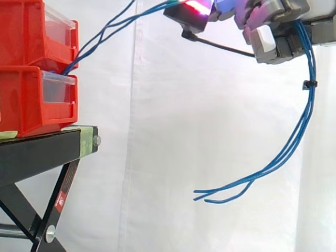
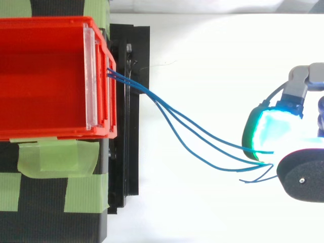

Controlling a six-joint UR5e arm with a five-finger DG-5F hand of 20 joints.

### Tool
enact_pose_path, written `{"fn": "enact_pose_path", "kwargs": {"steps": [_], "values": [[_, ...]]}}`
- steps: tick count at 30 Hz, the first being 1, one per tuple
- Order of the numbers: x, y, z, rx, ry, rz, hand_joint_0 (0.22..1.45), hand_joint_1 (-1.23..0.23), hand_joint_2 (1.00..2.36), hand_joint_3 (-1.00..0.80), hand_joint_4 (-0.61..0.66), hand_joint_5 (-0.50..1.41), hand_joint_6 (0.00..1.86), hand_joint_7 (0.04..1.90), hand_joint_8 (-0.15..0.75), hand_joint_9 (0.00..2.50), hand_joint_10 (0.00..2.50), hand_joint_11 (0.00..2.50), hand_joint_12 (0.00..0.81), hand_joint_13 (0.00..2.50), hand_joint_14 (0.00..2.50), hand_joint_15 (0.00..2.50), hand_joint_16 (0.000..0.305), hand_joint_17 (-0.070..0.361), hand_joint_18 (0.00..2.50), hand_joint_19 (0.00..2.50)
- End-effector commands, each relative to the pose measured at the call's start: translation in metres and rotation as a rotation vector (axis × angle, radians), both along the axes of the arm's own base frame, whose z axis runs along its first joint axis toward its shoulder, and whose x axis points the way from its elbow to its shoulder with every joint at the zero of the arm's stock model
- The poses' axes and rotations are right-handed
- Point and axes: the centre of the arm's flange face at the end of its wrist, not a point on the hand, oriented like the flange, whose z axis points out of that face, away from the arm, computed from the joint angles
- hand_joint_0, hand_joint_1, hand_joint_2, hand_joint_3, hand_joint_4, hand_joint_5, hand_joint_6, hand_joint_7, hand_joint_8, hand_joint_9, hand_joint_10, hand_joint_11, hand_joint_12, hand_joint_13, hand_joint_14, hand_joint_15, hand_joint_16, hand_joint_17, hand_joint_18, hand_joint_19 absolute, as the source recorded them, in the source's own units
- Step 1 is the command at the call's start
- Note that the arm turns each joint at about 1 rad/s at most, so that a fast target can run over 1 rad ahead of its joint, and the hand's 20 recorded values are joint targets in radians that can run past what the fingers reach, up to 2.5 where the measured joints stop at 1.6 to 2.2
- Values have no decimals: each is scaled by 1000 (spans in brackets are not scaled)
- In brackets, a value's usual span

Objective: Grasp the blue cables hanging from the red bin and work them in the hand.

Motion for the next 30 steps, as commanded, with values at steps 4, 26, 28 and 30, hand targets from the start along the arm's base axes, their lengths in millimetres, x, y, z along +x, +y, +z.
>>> {"fn": "enact_pose_path", "kwargs": {"steps": [4, 26, 28, 30], "values": [[1, 1, 0, -61, 46, 10, 851, -698, 1023, -194, 156, 535, 517, 1388, 514, 895, 2500, 2500, 615, 1155, 2500, 2042, 62, 140, 1550, 627], [5, 5, 2, -169, 108, 39, 854, -704, 1024, -210, 149, 535, 485, 1423, 518, 893, 2500, 2500, 607, 1125, 2500, 2042, 60, 134, 1522, 646], [6, 5, 2, -171, 108, 39, 854, -704, 1024, -207, 148, 534, 493, 1410, 518, 892, 2500, 2500, 613, 1128, 2500, 2043, 60, 136, 1521, 647], [5, 4, 2, -172, 112, 34, 855, -704, 1024, -214, 147, 531, 499, 1413, 518, 893, 2500, 2500, 609, 1126, 2500, 2016, 60, 134, 1517, 649]]}}
